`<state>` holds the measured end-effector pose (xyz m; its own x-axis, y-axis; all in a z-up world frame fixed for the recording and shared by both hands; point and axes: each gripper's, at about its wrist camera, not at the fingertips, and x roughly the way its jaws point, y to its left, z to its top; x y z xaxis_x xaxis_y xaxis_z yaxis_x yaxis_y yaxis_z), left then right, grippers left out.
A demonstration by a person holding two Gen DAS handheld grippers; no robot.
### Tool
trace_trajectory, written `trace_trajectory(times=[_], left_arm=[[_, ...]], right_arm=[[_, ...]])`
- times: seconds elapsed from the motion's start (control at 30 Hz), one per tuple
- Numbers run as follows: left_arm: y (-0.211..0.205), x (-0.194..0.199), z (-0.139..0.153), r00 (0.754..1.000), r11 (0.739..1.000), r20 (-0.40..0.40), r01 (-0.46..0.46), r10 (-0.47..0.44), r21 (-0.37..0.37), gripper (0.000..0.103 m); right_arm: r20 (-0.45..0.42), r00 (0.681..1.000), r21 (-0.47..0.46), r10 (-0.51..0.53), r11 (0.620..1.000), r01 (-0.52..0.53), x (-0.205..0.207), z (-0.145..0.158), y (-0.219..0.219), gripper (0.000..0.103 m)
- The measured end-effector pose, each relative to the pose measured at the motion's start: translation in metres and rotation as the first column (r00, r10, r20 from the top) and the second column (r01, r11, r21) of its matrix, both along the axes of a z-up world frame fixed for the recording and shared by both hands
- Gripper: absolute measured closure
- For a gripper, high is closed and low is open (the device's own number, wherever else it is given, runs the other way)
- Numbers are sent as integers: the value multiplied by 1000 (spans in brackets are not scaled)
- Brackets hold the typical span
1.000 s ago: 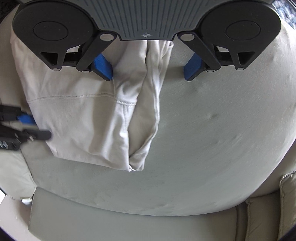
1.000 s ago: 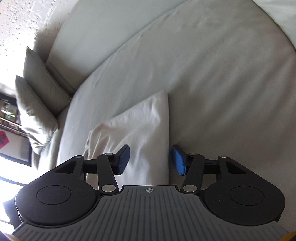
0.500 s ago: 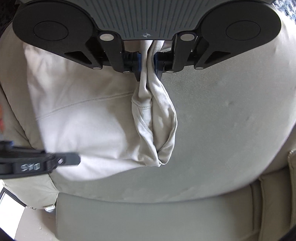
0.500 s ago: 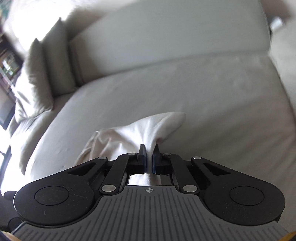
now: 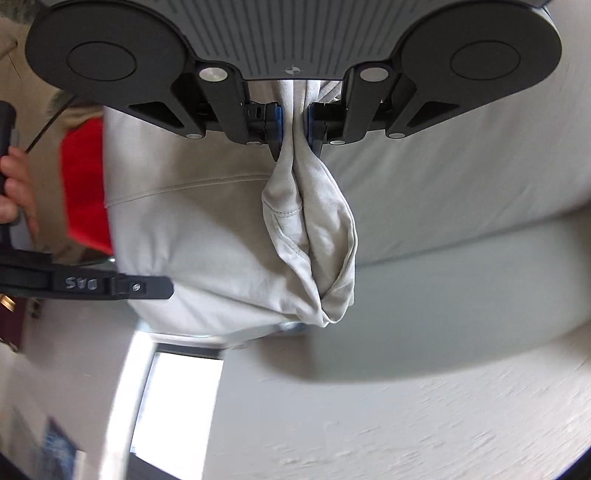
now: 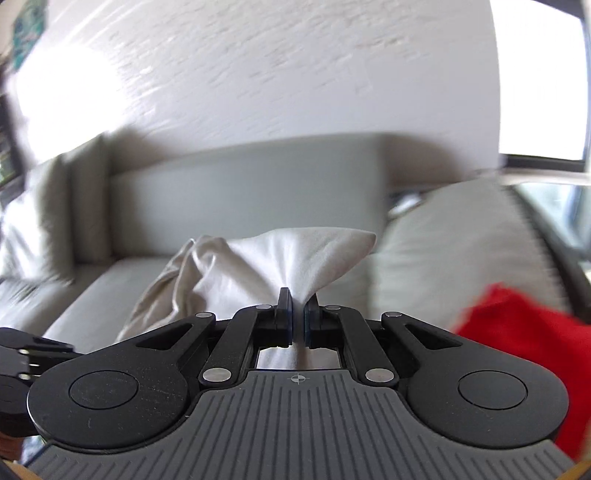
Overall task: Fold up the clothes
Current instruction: 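Carry the folded sweatshirt onto the red and tan clothes pile and release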
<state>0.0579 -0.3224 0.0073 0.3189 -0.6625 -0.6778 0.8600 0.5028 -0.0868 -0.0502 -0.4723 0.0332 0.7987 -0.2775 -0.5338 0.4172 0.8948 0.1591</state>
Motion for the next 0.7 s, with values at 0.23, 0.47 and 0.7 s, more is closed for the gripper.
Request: trace_trajectory(times=[0.23,0.47,0.7], left_arm=[[-129,-51,10,976,978,-64,207,-207,-1,93],[-222,-62,-79,980,963,-151,161,-130,218,72],[-142,-66,-38,997,990,-42,70,-66,120,54]], right_arm=[[32,948,88,-316,946,312,-85,17,-122,98],[-132,903,204,-410,880,429,-114,-73,-208,80],[-51,886,238,-461,856,459,-129,-39,-195,42]])
